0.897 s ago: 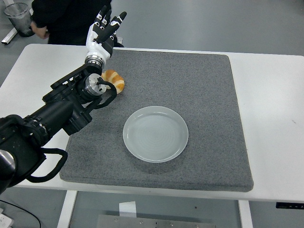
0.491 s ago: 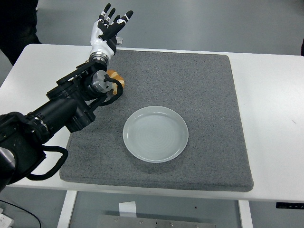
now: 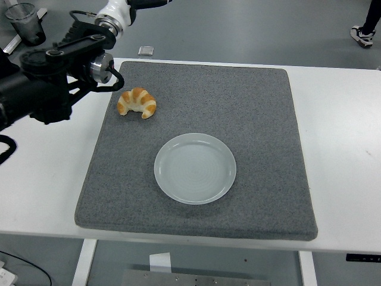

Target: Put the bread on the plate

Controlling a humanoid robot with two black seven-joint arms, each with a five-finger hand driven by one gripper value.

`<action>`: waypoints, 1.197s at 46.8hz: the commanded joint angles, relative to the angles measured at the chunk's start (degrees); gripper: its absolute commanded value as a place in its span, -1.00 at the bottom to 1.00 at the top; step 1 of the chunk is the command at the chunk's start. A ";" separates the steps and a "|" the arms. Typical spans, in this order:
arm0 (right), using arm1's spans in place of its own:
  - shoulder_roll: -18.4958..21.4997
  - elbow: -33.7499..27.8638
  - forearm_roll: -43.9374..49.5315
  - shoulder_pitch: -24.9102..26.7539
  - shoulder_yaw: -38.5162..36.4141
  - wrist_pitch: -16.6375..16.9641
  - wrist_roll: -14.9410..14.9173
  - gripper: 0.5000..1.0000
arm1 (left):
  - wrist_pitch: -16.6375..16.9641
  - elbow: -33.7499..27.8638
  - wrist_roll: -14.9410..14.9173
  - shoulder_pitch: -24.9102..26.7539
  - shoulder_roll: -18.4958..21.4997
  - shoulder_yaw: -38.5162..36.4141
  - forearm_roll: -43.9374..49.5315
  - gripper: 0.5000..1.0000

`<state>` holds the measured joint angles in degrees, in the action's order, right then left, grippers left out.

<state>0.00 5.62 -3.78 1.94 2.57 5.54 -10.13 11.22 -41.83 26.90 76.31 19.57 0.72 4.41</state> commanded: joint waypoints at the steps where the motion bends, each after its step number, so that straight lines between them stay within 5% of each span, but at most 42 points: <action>1: 0.00 0.00 0.00 -0.01 -0.02 0.00 0.02 0.73 | -0.32 -6.23 -0.19 3.84 4.68 -6.93 -0.28 1.00; 18: 0.00 0.00 0.00 -0.01 -0.02 0.00 0.02 0.73 | -4.45 -16.62 0.25 20.28 12.86 -35.77 -5.54 1.00; 28: 0.00 0.00 0.00 -0.01 0.07 0.00 0.02 0.73 | -4.45 -15.56 0.43 18.62 13.57 -38.95 -25.41 1.00; 49: 0.00 0.00 0.00 -0.01 -0.02 0.00 0.02 0.73 | -3.48 -13.10 0.78 13.78 12.86 -39.56 -48.26 1.00; 56: 0.00 0.00 0.00 -0.01 -0.02 0.00 0.02 0.73 | -0.76 -11.52 1.22 11.58 12.51 -39.83 -53.45 1.00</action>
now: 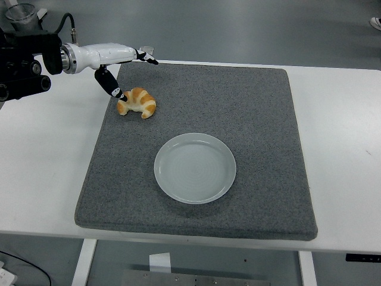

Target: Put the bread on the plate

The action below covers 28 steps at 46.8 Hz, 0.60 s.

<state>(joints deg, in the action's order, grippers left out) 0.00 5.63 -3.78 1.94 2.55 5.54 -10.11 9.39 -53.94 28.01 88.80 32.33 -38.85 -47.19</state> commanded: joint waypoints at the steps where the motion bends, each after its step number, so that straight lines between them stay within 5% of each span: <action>1: 0.00 0.00 0.00 0.00 0.00 0.00 0.01 0.73 | 1.33 0.76 0.11 -1.09 -0.34 -0.61 -2.37 1.00; 28: 0.00 -0.09 0.00 0.00 0.00 0.00 0.01 0.73 | 3.35 11.83 0.11 -7.50 -7.28 -1.23 -3.08 1.00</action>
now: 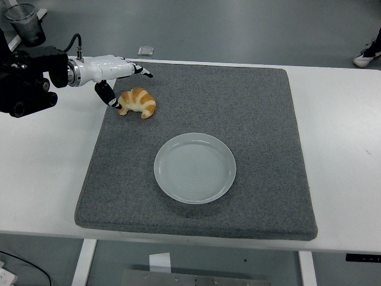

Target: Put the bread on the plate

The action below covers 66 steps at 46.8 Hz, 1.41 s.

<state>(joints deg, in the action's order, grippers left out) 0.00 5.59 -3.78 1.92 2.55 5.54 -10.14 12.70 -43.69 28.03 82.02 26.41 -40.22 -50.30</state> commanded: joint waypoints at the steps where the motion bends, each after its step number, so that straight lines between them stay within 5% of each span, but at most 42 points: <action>1: 0.00 0.03 0.00 0.01 0.00 0.00 0.03 0.73 | 0.05 2.11 0.01 -0.98 -1.79 0.14 0.03 1.00; 46: 0.00 0.03 0.00 0.01 0.00 0.00 0.03 0.73 | 4.09 7.38 0.09 -6.43 -7.07 0.05 0.03 0.87; 66: 0.00 -0.06 0.00 0.01 0.00 0.00 -0.06 0.73 | 4.97 11.25 -0.17 -7.23 -9.36 0.05 0.03 -0.27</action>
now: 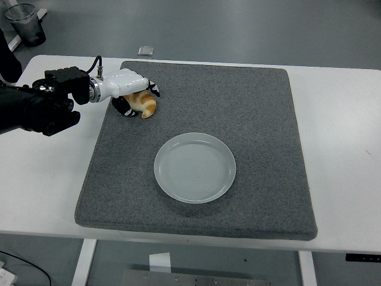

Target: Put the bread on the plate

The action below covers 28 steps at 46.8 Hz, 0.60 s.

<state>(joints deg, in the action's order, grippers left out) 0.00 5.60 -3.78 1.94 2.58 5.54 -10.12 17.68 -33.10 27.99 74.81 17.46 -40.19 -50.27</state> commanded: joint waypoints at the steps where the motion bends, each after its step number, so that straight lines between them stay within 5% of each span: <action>1: 0.00 0.02 0.00 -0.01 -0.03 0.00 0.02 0.73 | -0.01 0.93 -0.21 -0.19 -0.50 0.03 0.00 -0.29; 8: 0.00 0.02 0.00 -0.01 0.06 0.00 0.02 0.73 | 0.08 2.16 -0.39 -0.45 -1.29 0.03 0.09 -0.57; 12: 0.00 0.02 0.00 -0.01 -0.03 0.00 0.02 0.73 | 0.08 2.34 -0.48 -0.63 -1.38 0.03 0.09 -1.00; 28: 0.00 0.02 0.00 -0.01 -0.03 0.00 0.02 0.73 | -0.36 4.80 -1.09 -0.81 -2.61 0.29 0.88 -1.00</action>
<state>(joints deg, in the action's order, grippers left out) 0.00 5.63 -3.78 1.94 2.59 5.54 -10.11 17.49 -28.77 26.89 74.09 15.12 -39.99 -49.48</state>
